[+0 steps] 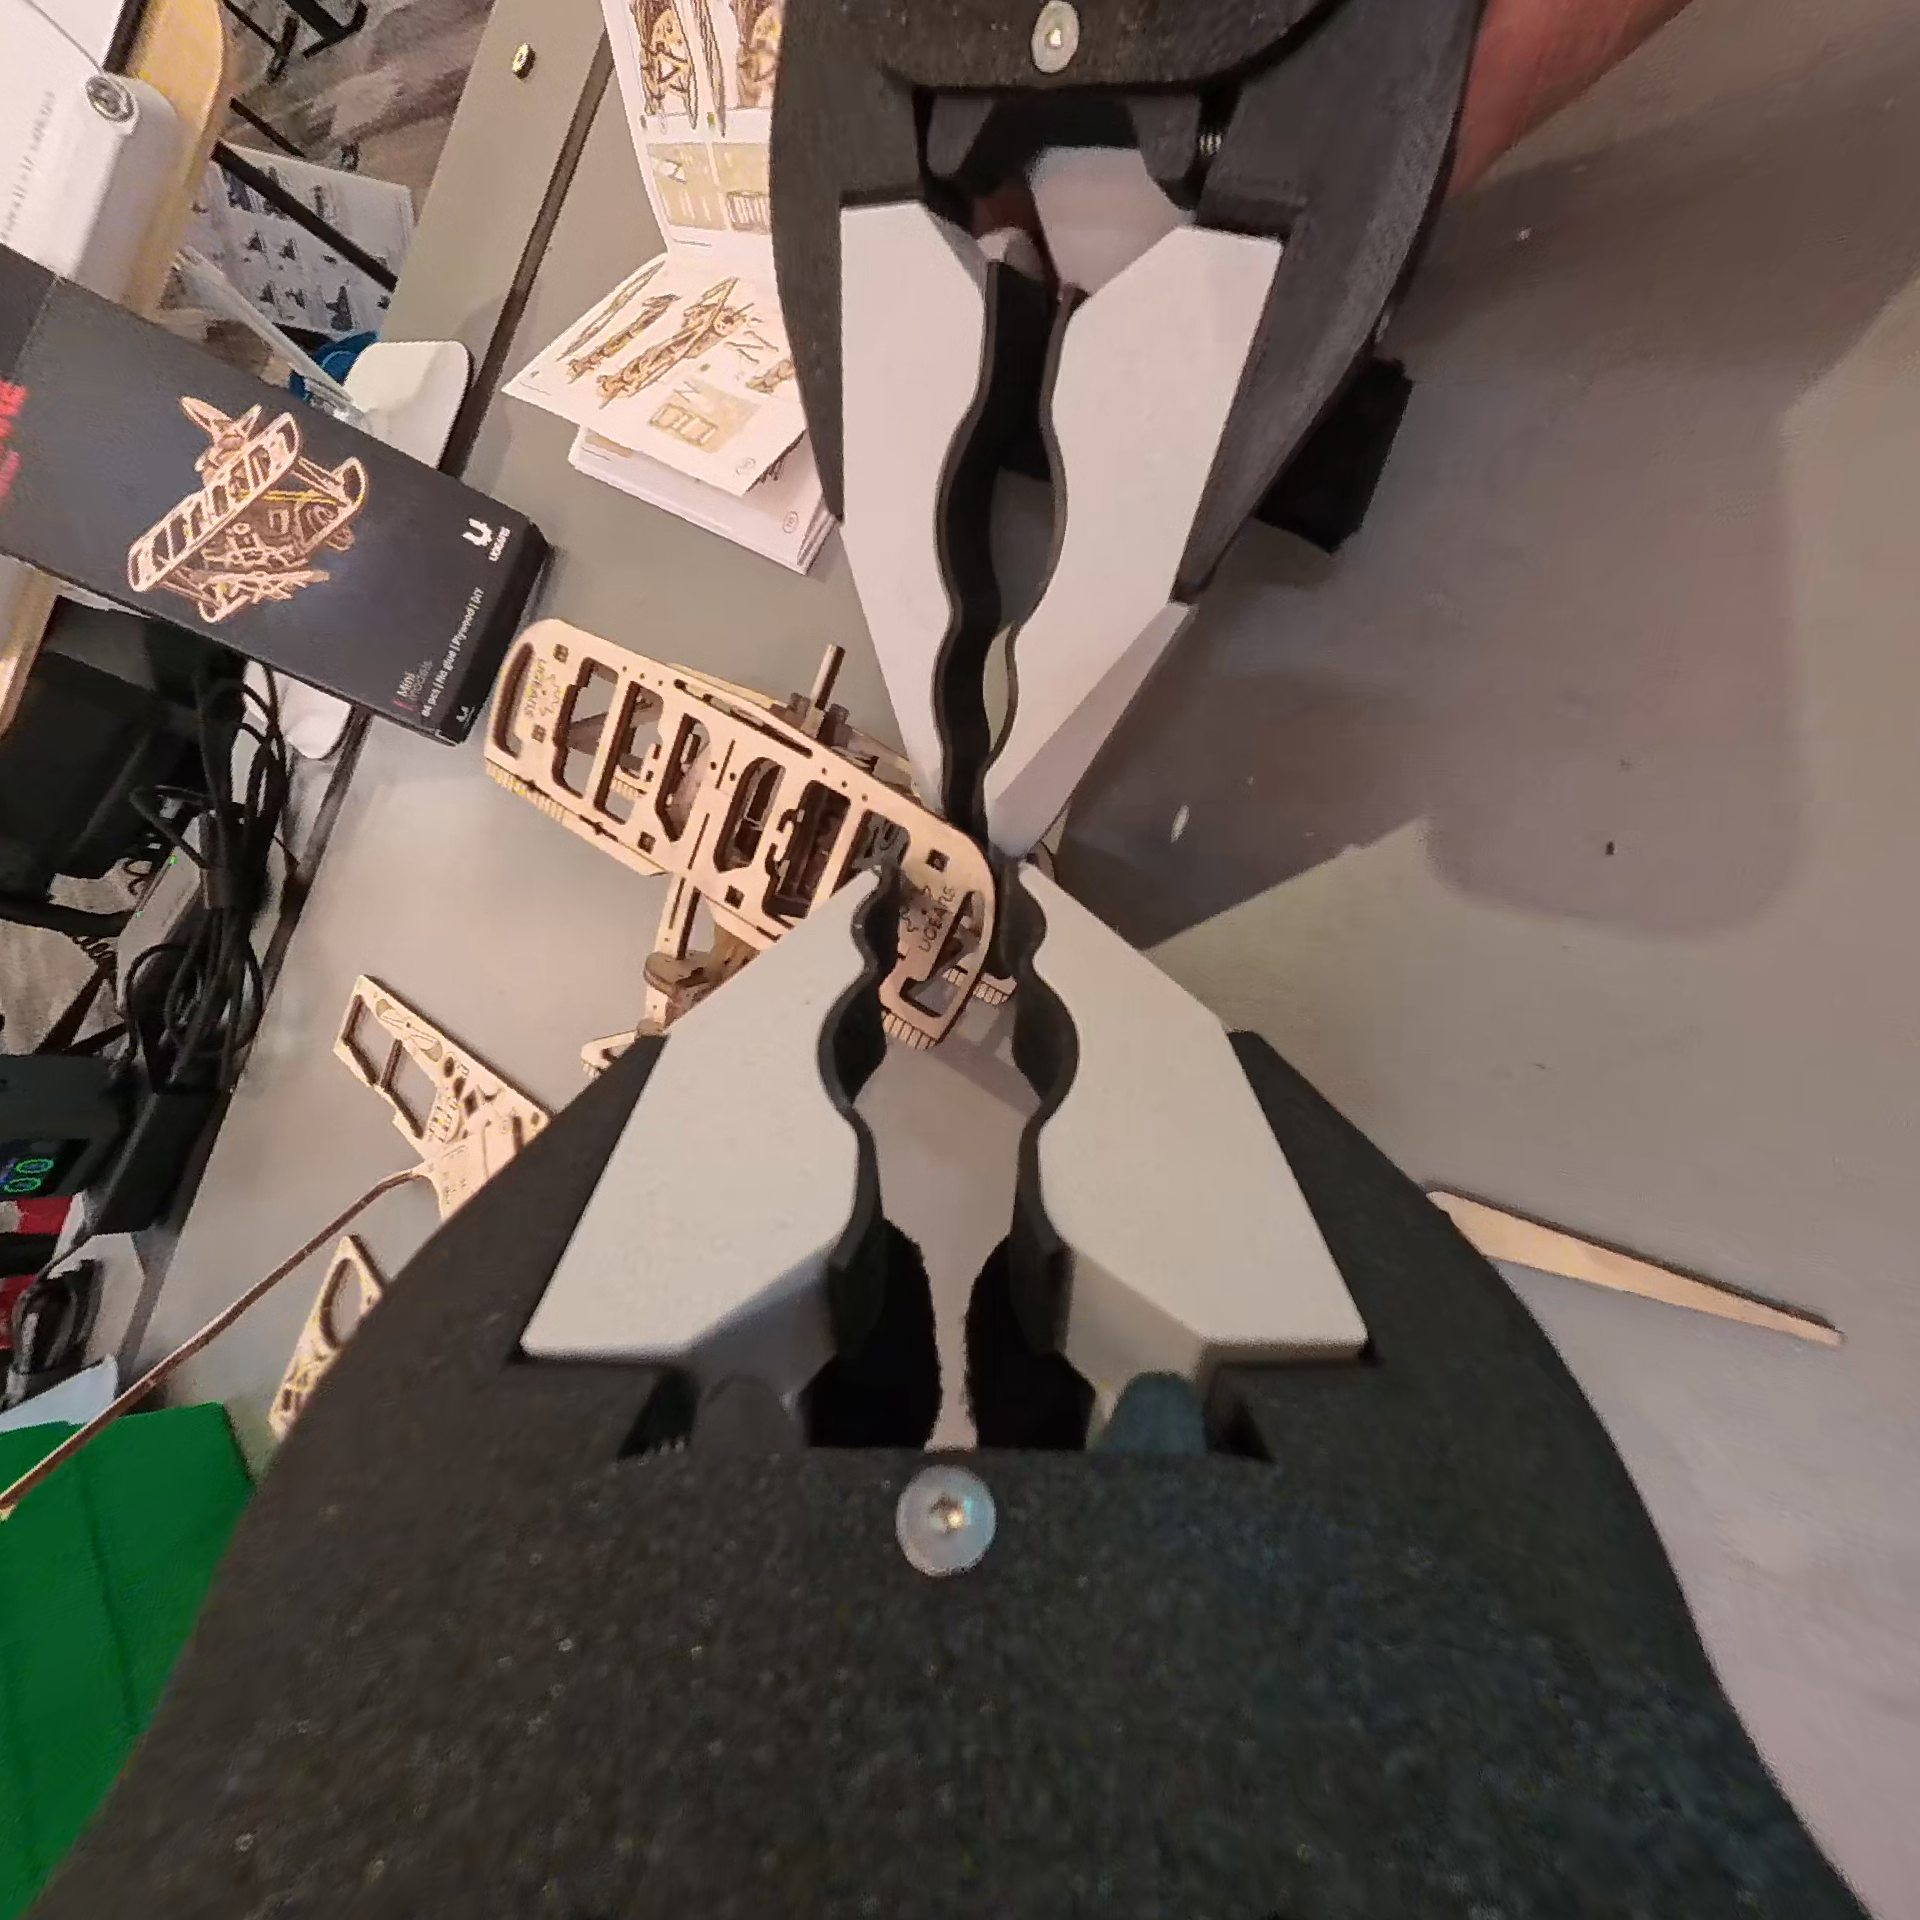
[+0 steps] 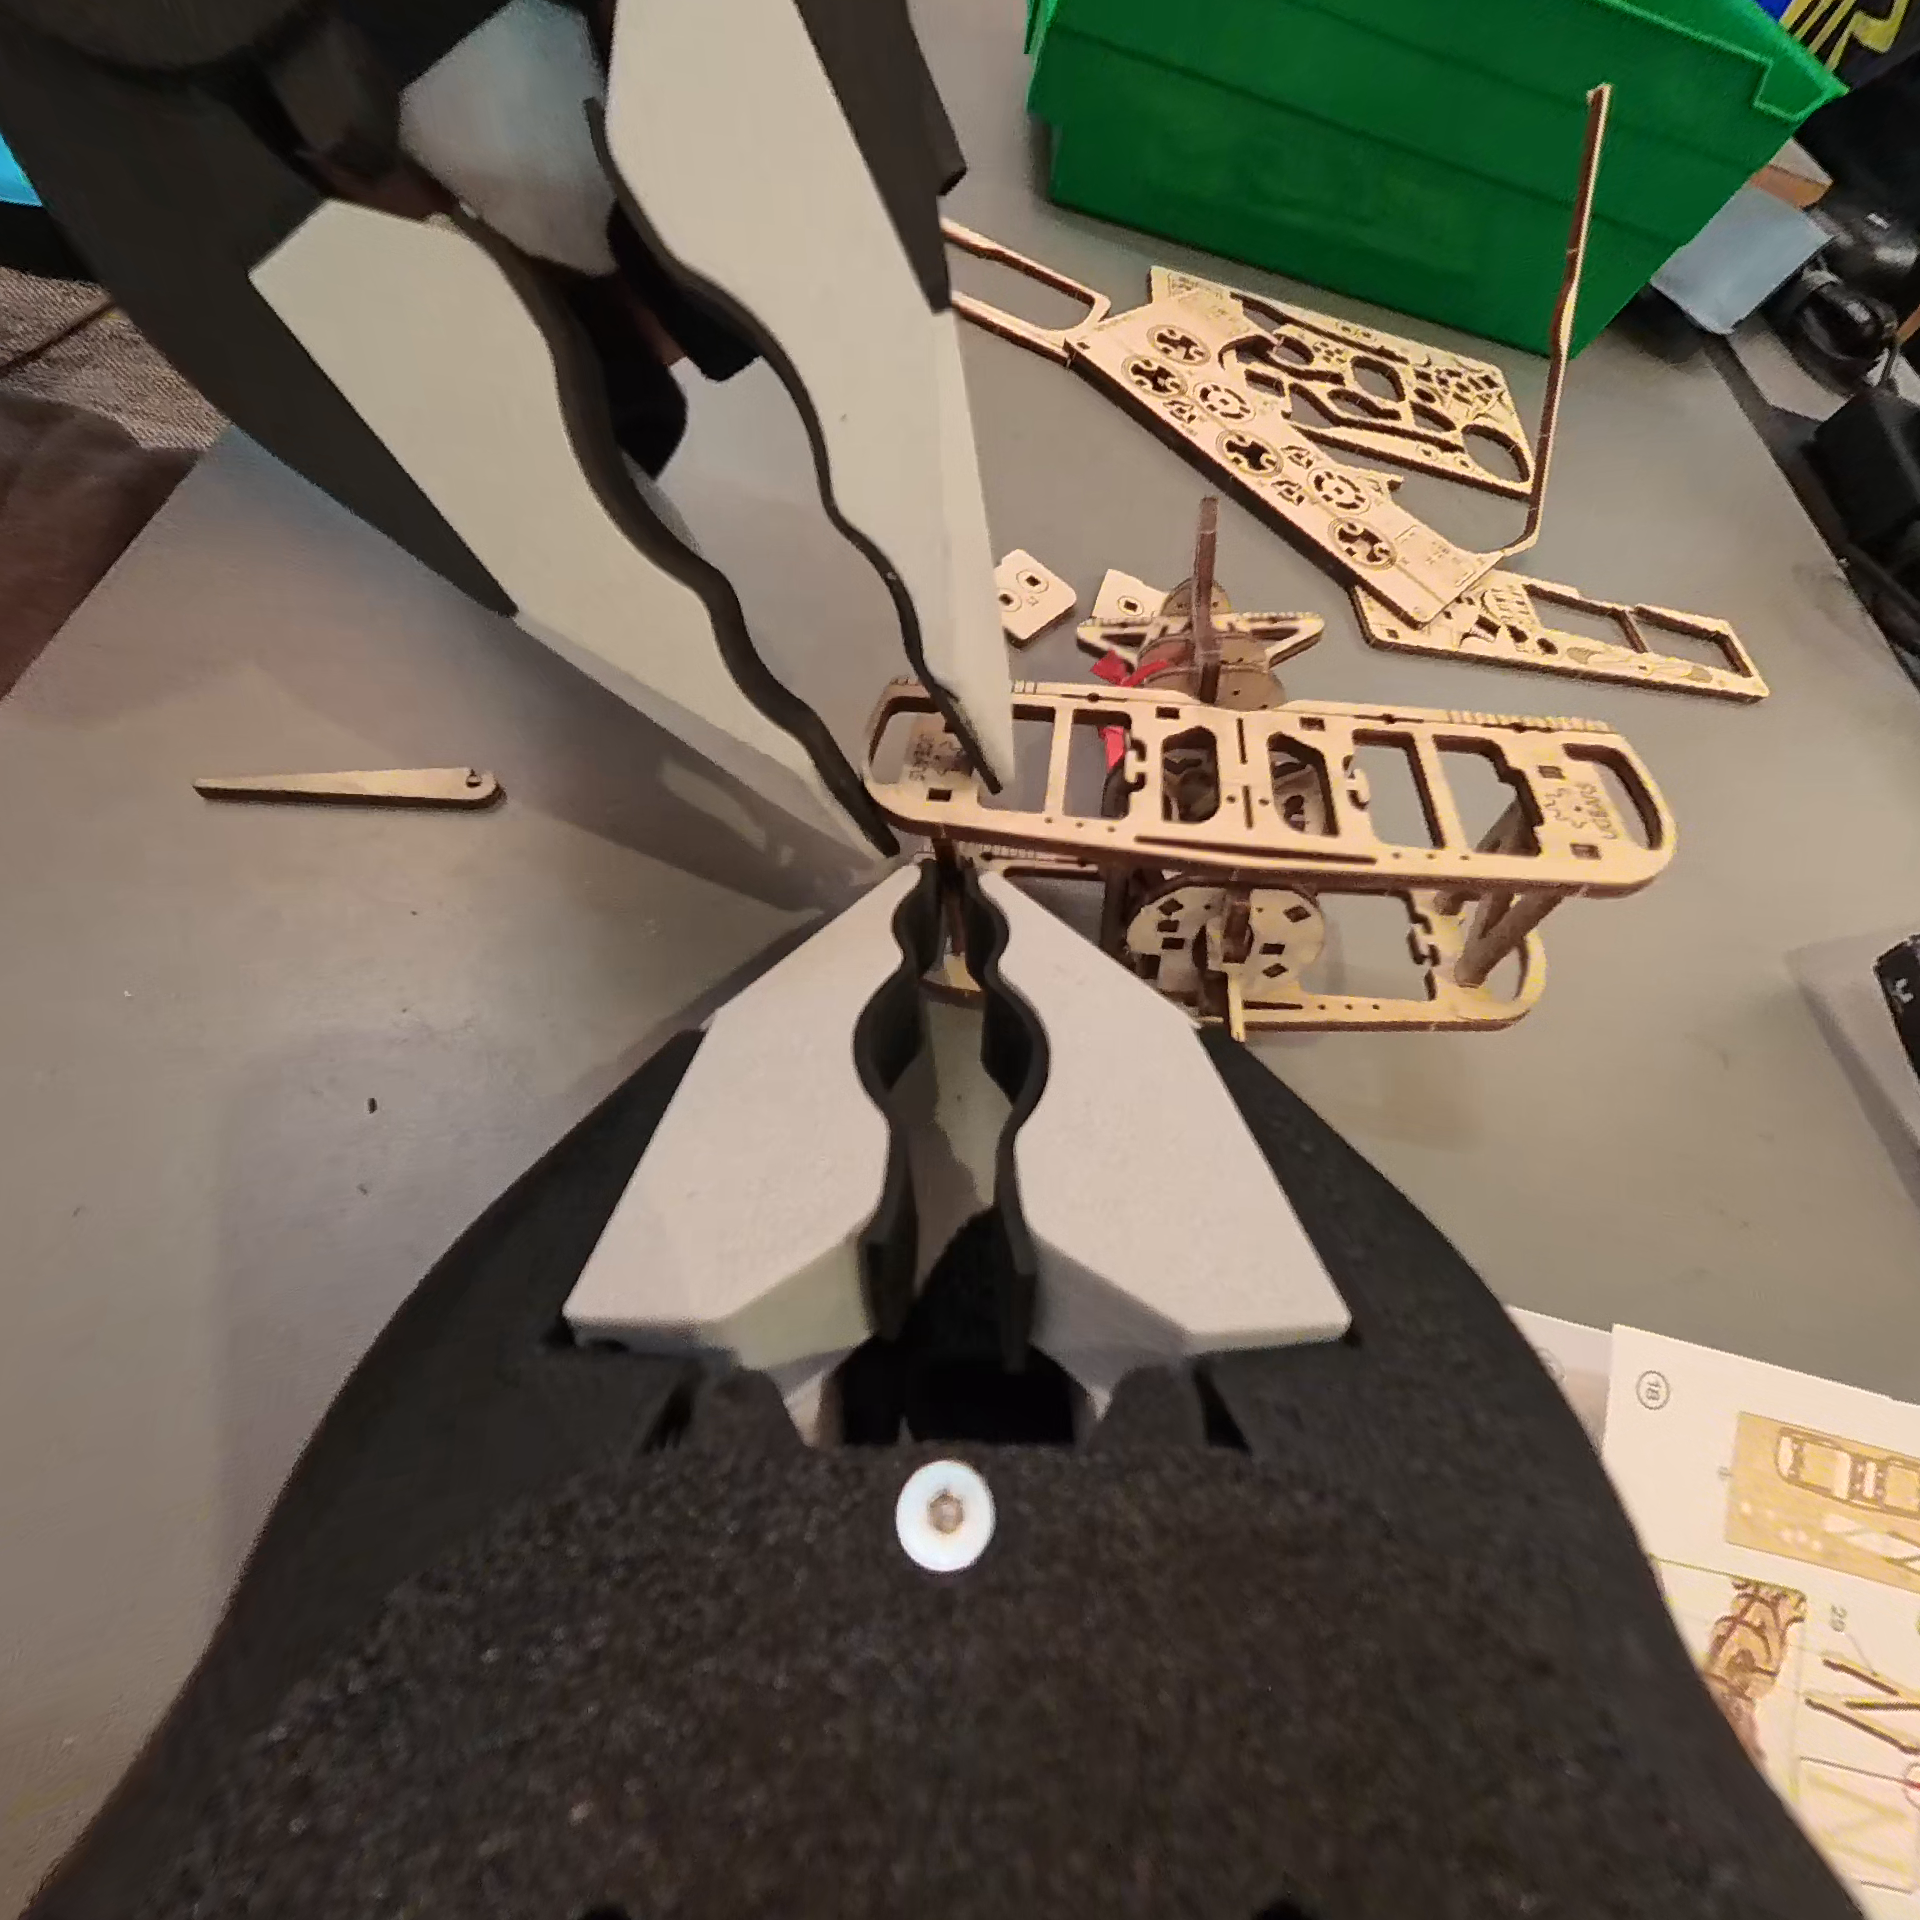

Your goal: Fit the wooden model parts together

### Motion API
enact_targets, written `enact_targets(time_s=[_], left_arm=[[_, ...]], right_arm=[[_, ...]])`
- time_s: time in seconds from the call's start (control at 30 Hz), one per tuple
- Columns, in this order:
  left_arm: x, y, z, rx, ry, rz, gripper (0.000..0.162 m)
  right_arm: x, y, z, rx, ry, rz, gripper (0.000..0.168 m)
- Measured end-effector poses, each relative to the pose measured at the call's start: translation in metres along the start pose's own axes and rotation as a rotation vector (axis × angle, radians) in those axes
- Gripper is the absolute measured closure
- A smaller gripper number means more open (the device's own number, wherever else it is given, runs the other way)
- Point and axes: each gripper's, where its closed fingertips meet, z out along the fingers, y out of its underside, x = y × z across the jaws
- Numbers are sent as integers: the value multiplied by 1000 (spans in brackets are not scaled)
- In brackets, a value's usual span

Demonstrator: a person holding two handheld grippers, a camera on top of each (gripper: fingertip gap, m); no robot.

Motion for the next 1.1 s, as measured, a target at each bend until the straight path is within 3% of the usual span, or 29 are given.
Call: enact_targets(time_s=[0.37,0.53,0.6,0.7,0.8,0.93,1.0,1.1], left_arm=[[-2,1,3,-15,-15,13,146],[-3,1,3,-13,-18,3,146],[-3,2,2,-12,-20,0,146],[-4,4,0,2,-29,-33,146],[-5,6,-1,15,-34,-52,146],[-10,11,-2,9,-57,-65,146],[-11,12,-3,23,-48,-93,146],[-11,12,-3,28,-53,-78,146]], right_arm=[[3,0,1,-11,-5,100,165],[10,-4,-14,46,22,191,151],[16,1,-22,33,36,286,138],[7,8,-19,-24,-26,585,90],[-3,3,-10,-30,-45,837,93],[4,7,-6,-37,82,994,99],[11,6,-8,5,125,1060,93],[16,0,-6,97,74,1161,92]])
